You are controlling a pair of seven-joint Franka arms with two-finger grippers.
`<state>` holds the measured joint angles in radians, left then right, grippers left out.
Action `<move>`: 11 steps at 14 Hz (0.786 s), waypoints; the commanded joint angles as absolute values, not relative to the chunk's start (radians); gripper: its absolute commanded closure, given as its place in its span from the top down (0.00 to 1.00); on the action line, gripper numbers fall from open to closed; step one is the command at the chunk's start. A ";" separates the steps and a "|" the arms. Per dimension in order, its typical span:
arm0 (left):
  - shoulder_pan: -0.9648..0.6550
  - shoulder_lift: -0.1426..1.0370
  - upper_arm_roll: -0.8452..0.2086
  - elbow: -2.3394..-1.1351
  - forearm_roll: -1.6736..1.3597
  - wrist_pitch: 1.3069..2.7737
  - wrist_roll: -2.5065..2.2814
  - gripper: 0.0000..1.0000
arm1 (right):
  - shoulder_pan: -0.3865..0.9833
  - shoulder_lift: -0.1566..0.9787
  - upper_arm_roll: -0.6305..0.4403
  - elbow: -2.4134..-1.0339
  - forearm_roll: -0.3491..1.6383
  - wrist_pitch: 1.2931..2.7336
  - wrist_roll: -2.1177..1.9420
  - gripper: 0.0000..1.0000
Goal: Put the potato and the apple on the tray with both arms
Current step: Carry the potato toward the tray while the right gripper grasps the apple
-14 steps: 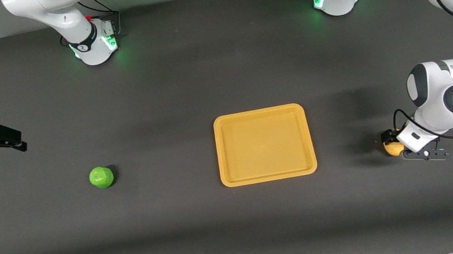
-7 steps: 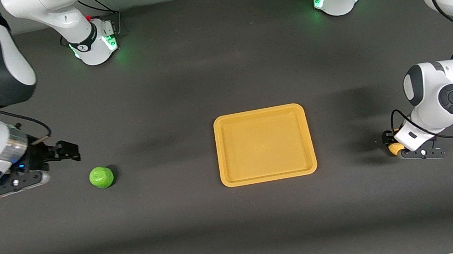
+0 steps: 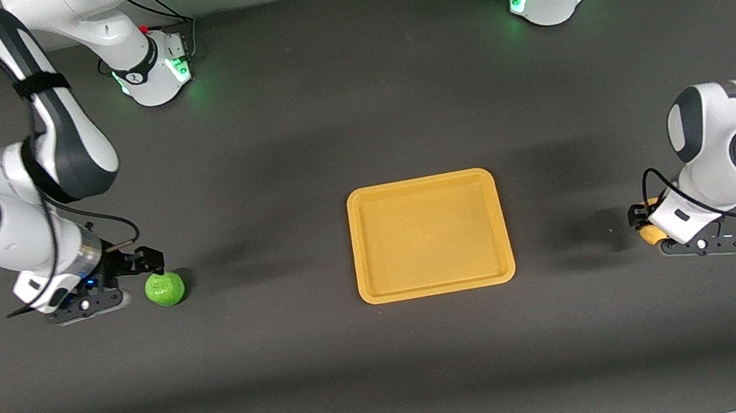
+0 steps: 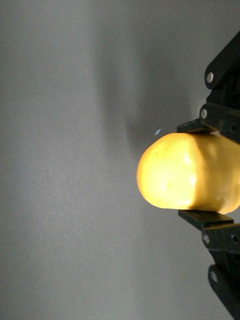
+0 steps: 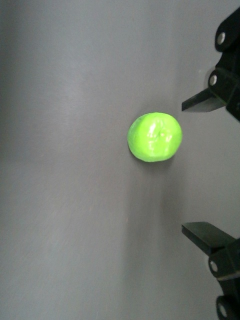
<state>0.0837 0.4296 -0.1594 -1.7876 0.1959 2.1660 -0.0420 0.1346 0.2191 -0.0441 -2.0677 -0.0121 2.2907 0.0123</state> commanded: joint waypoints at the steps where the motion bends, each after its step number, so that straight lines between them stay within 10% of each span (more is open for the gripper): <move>1: -0.062 0.379 -0.147 -1.694 0.201 1.949 -0.222 0.33 | 0.141 0.271 -0.075 -2.121 -0.038 2.396 0.031 0.95; 11: -0.376 0.560 -0.149 -1.624 0.152 2.058 -0.645 0.33 | 0.130 0.405 -0.100 -2.146 -0.109 2.563 0.135 0.91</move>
